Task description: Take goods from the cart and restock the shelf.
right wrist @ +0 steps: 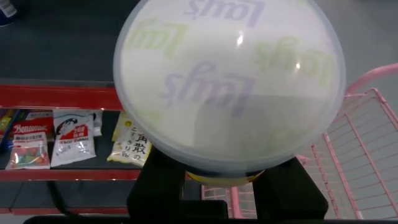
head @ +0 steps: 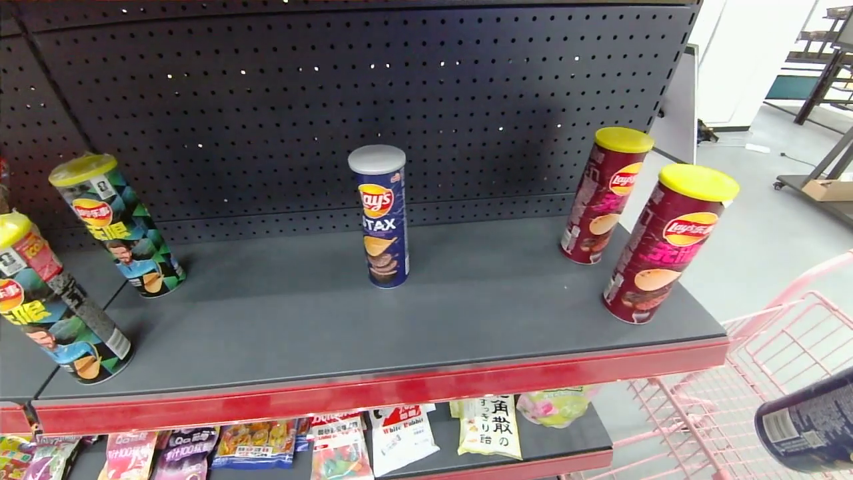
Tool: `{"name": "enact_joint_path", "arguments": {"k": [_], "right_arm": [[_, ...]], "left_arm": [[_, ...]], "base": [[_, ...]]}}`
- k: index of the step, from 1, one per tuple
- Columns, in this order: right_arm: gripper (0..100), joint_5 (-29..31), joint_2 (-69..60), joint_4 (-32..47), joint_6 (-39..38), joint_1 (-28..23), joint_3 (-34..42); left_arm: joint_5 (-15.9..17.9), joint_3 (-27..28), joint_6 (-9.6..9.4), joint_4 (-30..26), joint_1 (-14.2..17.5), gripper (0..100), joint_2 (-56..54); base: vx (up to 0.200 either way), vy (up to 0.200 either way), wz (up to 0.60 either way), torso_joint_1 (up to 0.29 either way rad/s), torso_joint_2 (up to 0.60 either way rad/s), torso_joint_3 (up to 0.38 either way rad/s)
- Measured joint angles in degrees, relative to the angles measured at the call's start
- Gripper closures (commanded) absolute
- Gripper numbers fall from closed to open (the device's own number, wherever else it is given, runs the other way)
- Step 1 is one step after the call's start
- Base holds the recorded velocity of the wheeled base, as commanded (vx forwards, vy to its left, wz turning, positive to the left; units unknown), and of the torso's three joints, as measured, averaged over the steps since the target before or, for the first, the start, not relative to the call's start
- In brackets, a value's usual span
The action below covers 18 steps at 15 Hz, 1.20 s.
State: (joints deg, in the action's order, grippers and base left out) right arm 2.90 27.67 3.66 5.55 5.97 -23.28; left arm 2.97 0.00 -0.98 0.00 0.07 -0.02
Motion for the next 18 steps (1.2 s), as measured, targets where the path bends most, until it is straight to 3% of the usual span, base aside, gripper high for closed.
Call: {"name": "enact_joint_path", "arguments": {"k": [5, 8, 18], "right_arm": [[100, -0.8, -3.5, 0.1, 0.0, 0.0, 3.2], [100, -0.8, -4.7, 0.2, 0.0, 0.0, 4.1], [100, -4.6, -6.3, 0.3, 0.0, 0.1, 5.0]], "left_arm": [[0.0, 0.0, 0.02, 0.0, 0.0, 0, 0.0], [0.0, 0.0, 0.02, 0.0, 0.0, 0, 0.0], [0.0, 0.0, 0.07, 0.0, 0.0, 0, 0.0]], "base": [[0.000, 0.000, 0.00, 0.000, 0.00, 0.000], [0.200, 0.000, 0.00, -0.006, 0.00, 0.004], [0.000, 0.000, 0.00, 0.000, 0.00, 0.000]]}}
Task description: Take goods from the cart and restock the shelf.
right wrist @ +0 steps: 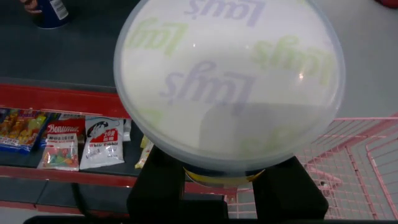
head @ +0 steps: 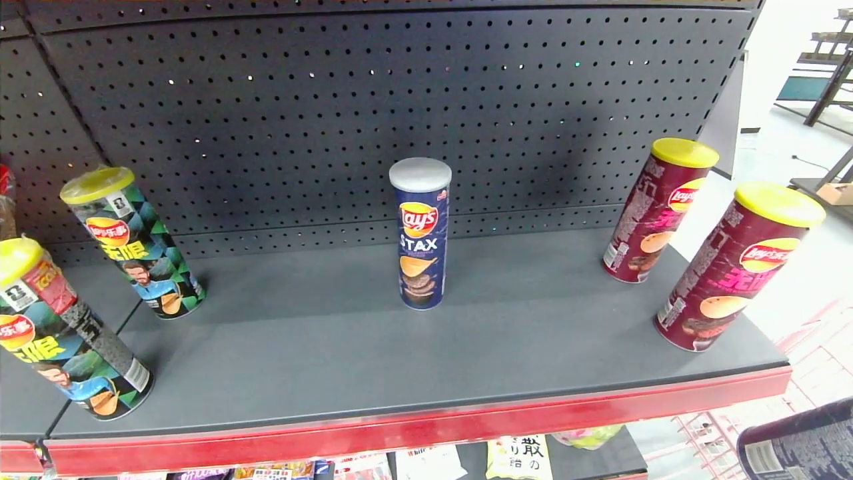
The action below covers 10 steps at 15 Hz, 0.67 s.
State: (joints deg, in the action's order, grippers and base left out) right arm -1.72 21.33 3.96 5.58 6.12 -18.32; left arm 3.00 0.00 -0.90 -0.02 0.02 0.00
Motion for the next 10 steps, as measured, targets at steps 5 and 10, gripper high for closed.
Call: {"name": "enact_joint_path", "arguments": {"k": [5, 10], "right_arm": [[100, -0.5, -2.3, -0.1, -0.3, 0.0, 0.9], [100, -1.6, -2.5, -0.1, -0.3, 0.0, 1.0]], "left_arm": [[5.6, 3.0, -1.77, -0.1, -0.7, 0, 2.0], [18.8, 22.3, 0.59, 1.5, -3.4, 0, 23.1]], "base": [[0.000, 0.000, 0.00, 0.000, 0.00, 0.000], [0.000, 0.000, 0.00, 0.000, 0.00, 0.000]]}}
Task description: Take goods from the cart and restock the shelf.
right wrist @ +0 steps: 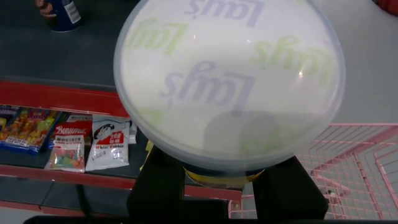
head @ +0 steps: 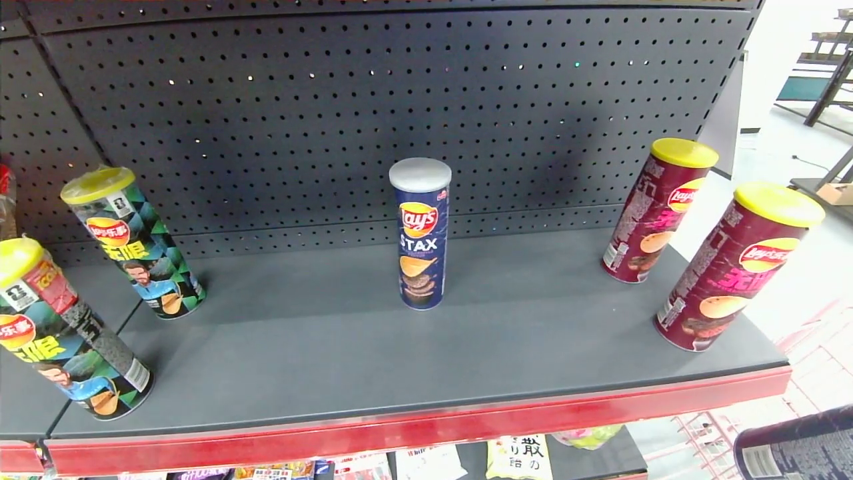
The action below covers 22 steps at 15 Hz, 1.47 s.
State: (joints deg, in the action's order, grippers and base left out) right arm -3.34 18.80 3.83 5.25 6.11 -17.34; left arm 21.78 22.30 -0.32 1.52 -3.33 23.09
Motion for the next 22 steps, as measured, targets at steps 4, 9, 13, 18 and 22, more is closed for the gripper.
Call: {"name": "enact_joint_path", "arguments": {"k": [4, 9, 13, 18, 22], "right_arm": [[100, 0.0, 0.6, 0.0, 0.0, 0.0, -0.4], [100, 0.3, 1.9, -0.1, -0.1, -0.1, -0.9], [100, 0.6, 2.3, 0.0, -0.1, -0.2, -1.3], [100, 0.6, 2.4, 0.0, -0.1, -0.4, -1.9], [100, 0.5, 2.5, 0.0, -0.1, -0.4, -2.0]], "left_arm": [[10.3, 10.3, -4.99, 10.5, -5.1, 0, 28.0], [20.1, 25.2, -9.95, 18.2, -12.6, 0, 56.8], [22.7, 38.9, -14.21, 20.1, -15.8, 0, 73.3], [23.3, 48.6, -15.86, 20.3, -17.2, 0, 83.9], [25.5, 52.9, -16.07, 20.3, -17.7, 0, 88.0]], "base": [[0.000, 0.000, 0.00, 0.000, 0.00, 0.000], [0.000, 0.000, 0.00, 0.000, 0.00, 0.000], [0.000, 0.000, 0.00, 0.000, 0.00, 0.000], [0.000, 0.000, 0.00, 0.000, 0.00, 0.000], [0.000, 0.000, 0.00, 0.000, 0.00, 0.000]]}}
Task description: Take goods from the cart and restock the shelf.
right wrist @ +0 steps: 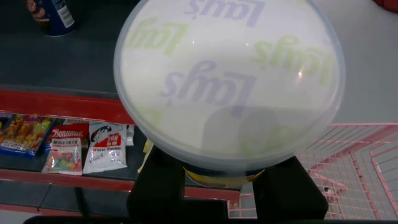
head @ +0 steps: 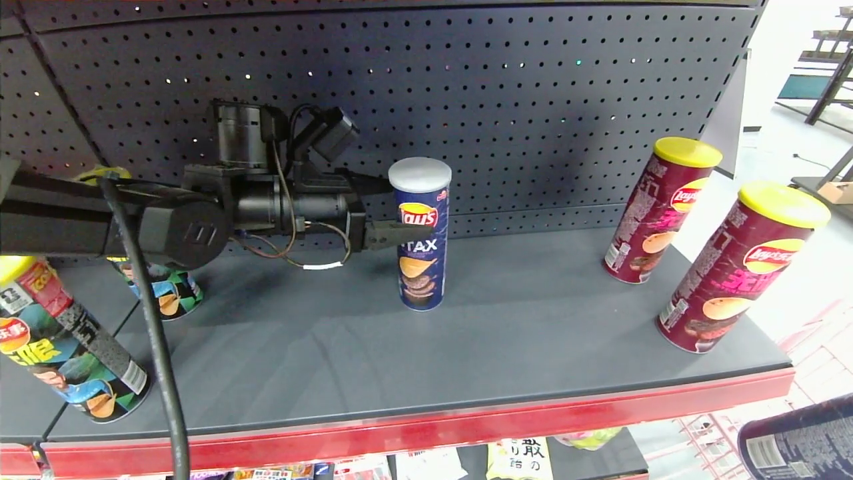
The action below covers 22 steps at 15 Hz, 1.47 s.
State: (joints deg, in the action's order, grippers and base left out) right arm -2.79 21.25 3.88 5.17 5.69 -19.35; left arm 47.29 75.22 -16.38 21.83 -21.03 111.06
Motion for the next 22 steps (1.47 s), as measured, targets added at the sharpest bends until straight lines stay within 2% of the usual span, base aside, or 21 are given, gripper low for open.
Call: {"name": "enact_joint_path", "arguments": {"k": [10, 11, 16, 19, 22], "right_arm": [[100, 0.1, 0.0, 0.0, 0.0, 0.0, -0.7], [100, 0.1, 0.0, 0.0, 0.0, 0.0, -0.8], [100, 0.1, -0.1, 0.0, 0.0, -0.1, -0.8], [100, 0.1, -0.1, 0.0, 0.0, -0.1, -0.8], [100, 0.0, 0.0, 0.0, 0.0, 0.0, -1.0]], "left_arm": [[2.5, 4.7, 0.38, -0.3, -1.8, 0, 4.2], [2.5, 4.8, 0.38, -0.3, -1.9, 100, 4.4], [2.5, 4.9, 0.73, -0.4, -3.0, 100, 4.7], [2.5, 4.7, 2.16, -0.4, -3.5, 100, 4.5], [2.1, 2.6, 2.22, -0.4, -3.6, 100, 2.6]], "base": [[0.000, 0.000, 0.00, 0.000, 0.00, 0.000], [0.000, 0.000, 0.00, 0.000, 0.00, 0.000], [0.000, 0.000, 0.00, 0.000, 0.00, 0.000], [0.000, 0.000, 0.00, 0.000, 0.00, 0.000], [0.000, 0.000, 0.00, 0.000, 0.00, 0.000]]}}
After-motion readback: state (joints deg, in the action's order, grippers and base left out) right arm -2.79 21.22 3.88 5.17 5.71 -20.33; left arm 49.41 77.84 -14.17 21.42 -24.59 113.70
